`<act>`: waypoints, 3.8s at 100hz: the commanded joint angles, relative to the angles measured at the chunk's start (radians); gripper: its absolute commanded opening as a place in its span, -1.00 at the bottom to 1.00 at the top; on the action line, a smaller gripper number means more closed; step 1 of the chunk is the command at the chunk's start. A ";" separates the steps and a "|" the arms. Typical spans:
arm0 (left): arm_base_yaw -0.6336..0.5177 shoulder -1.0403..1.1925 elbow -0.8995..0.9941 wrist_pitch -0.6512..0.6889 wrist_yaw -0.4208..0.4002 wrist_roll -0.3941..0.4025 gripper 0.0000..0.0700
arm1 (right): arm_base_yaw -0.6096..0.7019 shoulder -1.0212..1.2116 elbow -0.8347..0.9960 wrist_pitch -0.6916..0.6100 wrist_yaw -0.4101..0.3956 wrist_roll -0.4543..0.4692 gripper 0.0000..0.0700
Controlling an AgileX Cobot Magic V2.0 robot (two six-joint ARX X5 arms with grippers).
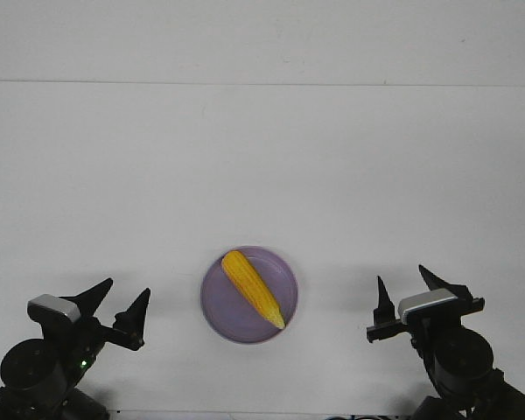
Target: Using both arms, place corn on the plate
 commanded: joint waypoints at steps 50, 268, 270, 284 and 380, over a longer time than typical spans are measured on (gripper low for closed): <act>-0.005 0.002 0.002 0.029 -0.009 0.039 -0.96 | 0.007 -0.083 -0.043 0.013 -0.044 0.016 -0.95; 0.469 -0.247 -0.585 0.533 -0.077 0.368 -0.96 | 0.007 -0.083 -0.043 0.018 -0.043 0.016 -0.95; 0.469 -0.247 -0.585 0.533 -0.077 0.368 -0.96 | 0.007 -0.083 -0.043 0.018 -0.045 0.016 -0.95; 0.469 -0.247 -0.585 0.533 -0.077 0.368 -0.96 | -0.076 -0.091 -0.058 0.039 -0.058 -0.039 -0.95; 0.469 -0.247 -0.585 0.532 -0.076 0.368 -0.96 | -0.783 -0.422 -0.686 0.533 -0.542 -0.119 -0.95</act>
